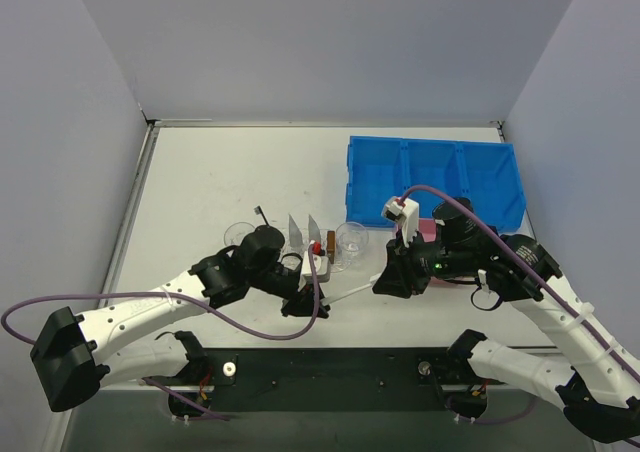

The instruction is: Prepare toiletry sets of a toothbrush and toothpaste on the tray

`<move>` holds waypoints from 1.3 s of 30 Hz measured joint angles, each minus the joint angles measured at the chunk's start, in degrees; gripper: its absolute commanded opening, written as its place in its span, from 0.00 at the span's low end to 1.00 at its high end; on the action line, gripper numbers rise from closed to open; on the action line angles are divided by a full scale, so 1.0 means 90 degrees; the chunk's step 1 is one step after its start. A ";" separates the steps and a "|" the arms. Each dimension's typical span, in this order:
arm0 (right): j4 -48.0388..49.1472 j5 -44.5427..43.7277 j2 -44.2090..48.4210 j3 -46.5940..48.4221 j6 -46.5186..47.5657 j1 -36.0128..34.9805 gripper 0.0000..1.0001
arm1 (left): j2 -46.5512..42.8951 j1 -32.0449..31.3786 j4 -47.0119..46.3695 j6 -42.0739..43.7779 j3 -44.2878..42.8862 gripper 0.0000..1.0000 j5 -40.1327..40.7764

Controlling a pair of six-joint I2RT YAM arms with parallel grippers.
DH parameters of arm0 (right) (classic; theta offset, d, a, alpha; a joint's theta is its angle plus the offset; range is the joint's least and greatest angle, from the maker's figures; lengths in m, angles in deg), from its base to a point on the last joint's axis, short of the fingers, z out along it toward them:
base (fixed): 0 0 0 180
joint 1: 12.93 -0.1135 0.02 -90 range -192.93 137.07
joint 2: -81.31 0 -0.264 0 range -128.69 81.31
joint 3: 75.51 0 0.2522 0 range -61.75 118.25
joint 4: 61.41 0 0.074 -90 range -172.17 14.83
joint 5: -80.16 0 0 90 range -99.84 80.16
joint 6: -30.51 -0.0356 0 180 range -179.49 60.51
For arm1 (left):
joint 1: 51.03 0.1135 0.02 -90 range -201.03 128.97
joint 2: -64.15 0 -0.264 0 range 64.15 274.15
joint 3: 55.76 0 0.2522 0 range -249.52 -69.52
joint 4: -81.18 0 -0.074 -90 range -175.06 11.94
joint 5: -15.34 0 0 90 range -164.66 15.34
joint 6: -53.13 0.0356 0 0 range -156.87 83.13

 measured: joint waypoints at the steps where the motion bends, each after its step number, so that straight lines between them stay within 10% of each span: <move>1: 0.0005 0.0000 0.0000 0.0000 -0.0010 0.0000 0.08 | 0.0000 0.0002 0.0000 0.0002 0.0000 0.00 -0.0002; 10: 0.0119 -0.0022 0.0000 -0.0002 -0.0078 0.0000 0.38 | 0.0000 0.0005 0.0000 0.0002 -0.0005 0.00 -0.0044; 15: 0.0197 -0.0022 0.0002 -0.0002 -0.0100 0.0000 0.38 | 0.0000 0.0005 0.0000 0.0000 -0.0007 0.00 -0.0102; 29: 0.0447 0.0114 0.0056 -0.0151 -0.0267 0.0000 0.00 | -0.0002 0.0005 0.0012 -0.0002 -0.0010 0.00 -0.0100; 35: 0.0512 0.0041 0.0109 -0.0172 -0.0374 0.0000 0.00 | -0.0063 0.0005 0.0005 -0.0022 -0.0012 0.81 0.0073; 39: 0.0522 -0.0304 0.0134 -0.0172 -0.0423 0.0000 0.00 | -0.0257 0.0007 0.0007 -0.0095 -0.0017 0.85 0.0527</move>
